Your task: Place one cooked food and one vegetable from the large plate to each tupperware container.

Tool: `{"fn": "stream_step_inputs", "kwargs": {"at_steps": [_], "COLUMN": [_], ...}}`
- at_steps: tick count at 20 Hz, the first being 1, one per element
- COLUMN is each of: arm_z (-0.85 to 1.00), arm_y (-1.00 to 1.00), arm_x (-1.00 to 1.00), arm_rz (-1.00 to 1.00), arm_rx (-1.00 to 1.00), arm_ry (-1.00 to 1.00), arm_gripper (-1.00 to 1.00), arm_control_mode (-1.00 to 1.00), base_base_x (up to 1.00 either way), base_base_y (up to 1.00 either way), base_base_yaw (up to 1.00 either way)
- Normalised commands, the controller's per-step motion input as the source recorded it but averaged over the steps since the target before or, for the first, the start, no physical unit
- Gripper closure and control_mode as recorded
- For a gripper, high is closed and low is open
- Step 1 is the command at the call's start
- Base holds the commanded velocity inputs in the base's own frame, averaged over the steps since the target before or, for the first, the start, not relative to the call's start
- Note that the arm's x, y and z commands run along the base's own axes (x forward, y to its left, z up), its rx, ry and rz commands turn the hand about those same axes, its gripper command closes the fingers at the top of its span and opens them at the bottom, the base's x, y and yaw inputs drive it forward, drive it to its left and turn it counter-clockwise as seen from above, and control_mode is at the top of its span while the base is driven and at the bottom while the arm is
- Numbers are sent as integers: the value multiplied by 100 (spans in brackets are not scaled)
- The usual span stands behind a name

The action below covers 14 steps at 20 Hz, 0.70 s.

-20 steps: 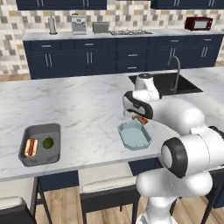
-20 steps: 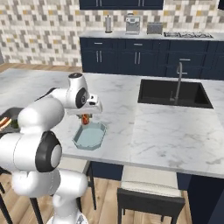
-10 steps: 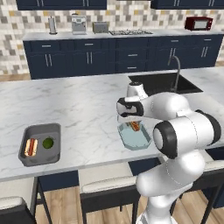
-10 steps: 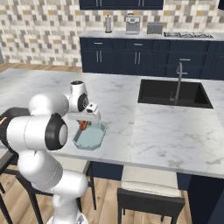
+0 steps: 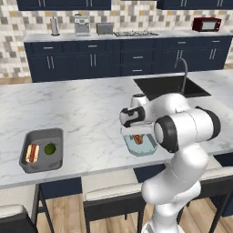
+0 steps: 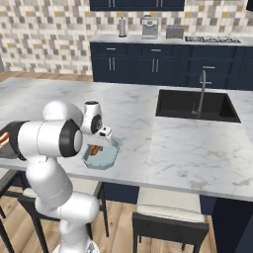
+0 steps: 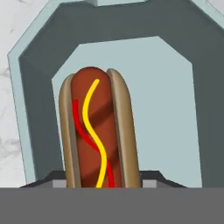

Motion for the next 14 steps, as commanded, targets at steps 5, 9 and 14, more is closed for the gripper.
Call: {"fn": "stream_step_inputs", "kwargs": {"at_steps": [5,9,14], "arm_z": [-42,-25,-52], "arm_y": [13,15,2], "arm_x": [20,36,19], "arm_rz": [0,0,0], "arm_rx": [0,0,0], "arm_ry": [11,4,7], "arm_gripper": [100,100,100], "arm_control_mode": [-100,-100,-100], "base_base_x": [0,0,0], "base_base_y": [0,0,0], "base_base_yaw": [0,0,0]}}
